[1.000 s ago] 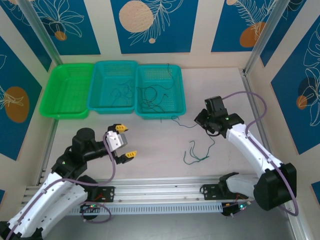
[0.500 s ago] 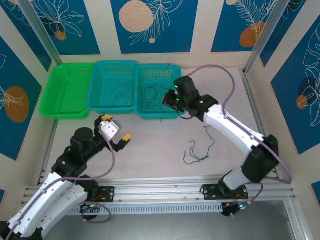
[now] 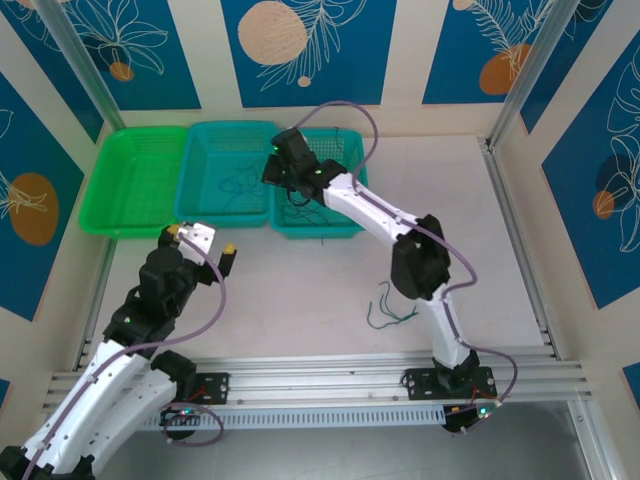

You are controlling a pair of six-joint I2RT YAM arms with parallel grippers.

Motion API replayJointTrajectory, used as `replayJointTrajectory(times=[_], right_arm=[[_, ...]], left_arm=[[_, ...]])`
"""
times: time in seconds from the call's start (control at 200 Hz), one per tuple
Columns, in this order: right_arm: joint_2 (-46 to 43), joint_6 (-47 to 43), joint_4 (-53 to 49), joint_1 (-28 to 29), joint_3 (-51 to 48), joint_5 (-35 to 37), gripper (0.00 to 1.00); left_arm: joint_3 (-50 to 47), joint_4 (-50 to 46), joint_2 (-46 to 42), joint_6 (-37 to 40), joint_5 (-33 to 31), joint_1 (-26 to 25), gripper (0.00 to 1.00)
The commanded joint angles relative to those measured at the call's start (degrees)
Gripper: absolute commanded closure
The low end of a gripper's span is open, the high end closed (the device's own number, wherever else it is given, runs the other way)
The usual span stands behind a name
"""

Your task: Untangle the cables

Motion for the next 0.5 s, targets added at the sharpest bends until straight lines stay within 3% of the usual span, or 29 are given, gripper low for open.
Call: replayJointTrajectory(times=[0.0,0.1,0.185,0.335,0.495], right_arm=[[8.25,-4.25,-4.20,0.34,13.70,-1.65,0.84],[15.42,-6.13,-10.52,0.33,27.96,-8.75,0.59],[15.73,-7.69,-13.17,0.15,31.69,-11.58,0.42],[6.22,-9.61,-15.26,-0.81,23.23,-12.32,0.39],[-14.29,-11.70,-8.93,-1.76,-3.01,-10.90,0.39]], left_arm=[[1.62,-0.09,-0.05,-1.43,-0.41,1.29,0.00],[1.61,-0.17,0.12,-1.41,0.17,1.78,0.00],[1.54,-0.24,0.11,-1.39,0.49,1.92,0.00],[1.27,-0.81,-0.44,0.25,4.30,2.00,0.00],[0.47,-1.03,-1.50,3.66,11.88,2.01,0.01]])
